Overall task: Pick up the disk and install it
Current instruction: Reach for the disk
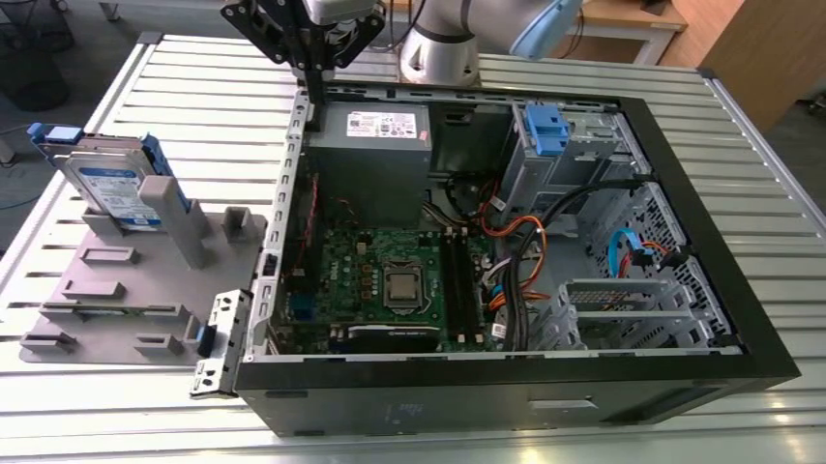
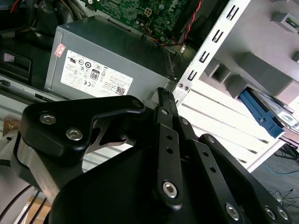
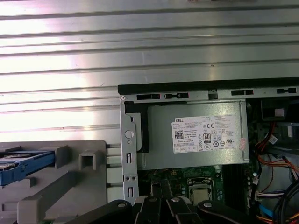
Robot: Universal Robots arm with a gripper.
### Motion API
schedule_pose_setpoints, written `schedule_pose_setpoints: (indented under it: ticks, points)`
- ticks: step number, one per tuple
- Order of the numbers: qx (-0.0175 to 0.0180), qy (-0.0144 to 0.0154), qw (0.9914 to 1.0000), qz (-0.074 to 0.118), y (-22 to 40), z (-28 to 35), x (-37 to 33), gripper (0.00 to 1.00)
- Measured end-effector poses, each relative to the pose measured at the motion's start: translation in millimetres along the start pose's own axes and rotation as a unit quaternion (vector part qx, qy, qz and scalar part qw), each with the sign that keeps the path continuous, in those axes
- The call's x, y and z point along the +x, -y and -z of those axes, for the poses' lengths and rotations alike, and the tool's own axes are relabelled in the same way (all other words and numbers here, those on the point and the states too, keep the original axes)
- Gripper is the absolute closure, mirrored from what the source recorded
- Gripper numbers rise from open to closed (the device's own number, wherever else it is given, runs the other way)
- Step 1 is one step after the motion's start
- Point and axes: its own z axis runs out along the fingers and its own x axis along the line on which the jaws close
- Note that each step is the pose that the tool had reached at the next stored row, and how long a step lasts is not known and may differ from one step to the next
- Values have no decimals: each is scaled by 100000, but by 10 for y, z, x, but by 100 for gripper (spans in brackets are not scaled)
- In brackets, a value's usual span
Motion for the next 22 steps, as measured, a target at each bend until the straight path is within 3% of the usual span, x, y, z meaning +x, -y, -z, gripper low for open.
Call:
schedule_pose_setpoints:
  ticks: [6, 22]
  points:
    - [3, -3, 100000, -4, 3, 1, 39, 89]
    - [-2, 3, 100000, -6, 24, 2, 321, 89]
